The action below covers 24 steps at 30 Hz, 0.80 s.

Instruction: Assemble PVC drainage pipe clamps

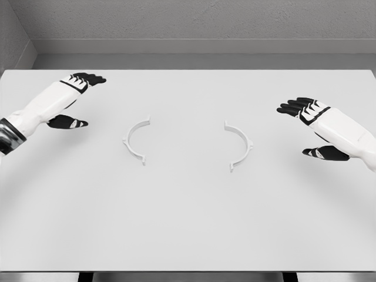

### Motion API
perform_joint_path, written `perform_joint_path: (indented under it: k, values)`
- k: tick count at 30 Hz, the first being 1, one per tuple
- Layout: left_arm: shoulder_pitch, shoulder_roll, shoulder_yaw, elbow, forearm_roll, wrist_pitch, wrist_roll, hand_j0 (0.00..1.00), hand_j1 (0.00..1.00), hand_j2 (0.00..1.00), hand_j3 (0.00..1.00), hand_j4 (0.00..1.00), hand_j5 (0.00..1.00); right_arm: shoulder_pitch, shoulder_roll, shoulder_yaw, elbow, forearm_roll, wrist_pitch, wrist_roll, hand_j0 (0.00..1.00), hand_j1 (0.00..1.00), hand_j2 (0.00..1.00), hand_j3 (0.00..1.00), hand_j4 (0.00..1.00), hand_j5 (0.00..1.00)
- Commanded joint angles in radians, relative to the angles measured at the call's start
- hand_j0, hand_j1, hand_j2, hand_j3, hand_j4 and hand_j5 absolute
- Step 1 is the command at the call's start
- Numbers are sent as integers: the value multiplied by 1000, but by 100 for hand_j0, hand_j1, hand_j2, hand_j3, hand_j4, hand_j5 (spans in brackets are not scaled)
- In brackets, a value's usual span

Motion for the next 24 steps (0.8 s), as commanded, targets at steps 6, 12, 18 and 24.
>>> perform_joint_path:
  k: [6, 12, 18, 24]
  values:
    - [-17, -3, -48, 0, 0, 0, 1, 100, 100, 100, 100, 100, 100, 0, -1, 4, 1, -9, 2, -2, 100, 100, 100, 100, 100, 100]
    - [-37, -18, -91, 3, 0, 0, 1, 100, 100, 100, 100, 100, 100, -121, 82, 147, 7, 138, 91, -5, 100, 100, 100, 100, 100, 100]
    - [-54, -33, -117, 18, -8, 0, 1, 100, 100, 100, 100, 100, 100, -153, 151, 149, 13, 253, 224, -5, 100, 100, 100, 100, 100, 100]
    - [-60, -47, -123, 21, -38, 0, 1, 100, 100, 100, 100, 100, 100, -172, 235, 162, 56, 361, 258, -4, 100, 100, 100, 100, 100, 100]
